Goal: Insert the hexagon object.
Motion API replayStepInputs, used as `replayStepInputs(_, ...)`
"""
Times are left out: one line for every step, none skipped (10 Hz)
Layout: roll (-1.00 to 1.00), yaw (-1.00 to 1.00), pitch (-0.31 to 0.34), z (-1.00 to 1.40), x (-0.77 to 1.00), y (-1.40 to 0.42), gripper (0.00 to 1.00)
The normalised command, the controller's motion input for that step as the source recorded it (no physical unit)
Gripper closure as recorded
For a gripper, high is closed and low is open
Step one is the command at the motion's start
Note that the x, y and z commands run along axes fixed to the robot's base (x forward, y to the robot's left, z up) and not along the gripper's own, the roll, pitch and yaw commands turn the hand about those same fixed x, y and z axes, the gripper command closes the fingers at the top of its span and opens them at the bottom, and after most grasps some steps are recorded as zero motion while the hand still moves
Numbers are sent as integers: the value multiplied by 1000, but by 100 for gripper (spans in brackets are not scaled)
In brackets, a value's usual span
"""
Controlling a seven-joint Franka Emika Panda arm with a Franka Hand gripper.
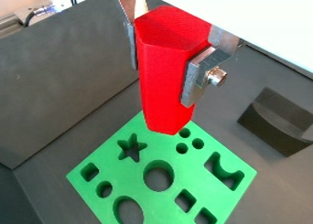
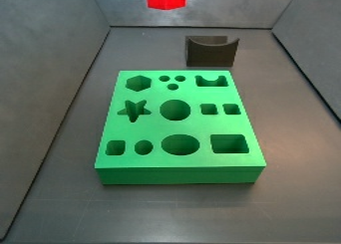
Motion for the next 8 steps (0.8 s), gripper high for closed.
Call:
replayStepInputs(-111, 0, 0, -1000, -317, 209, 100)
replayStepInputs(-109, 0, 0, -1000, -369, 154, 100)
replayStepInputs(-63, 0, 0, -1000, -423, 160, 100)
replayStepInputs(1, 0, 0, -1000, -103, 129, 100)
replayStepInputs(-10, 26, 0, -1000, 0, 217, 100)
replayStepInputs(-76, 183, 0, -1000, 54, 386, 100)
replayStepInputs(-89, 266, 0, -1000, 0, 386, 100)
replayStepInputs(-147, 86, 10, -1000, -137, 257, 100)
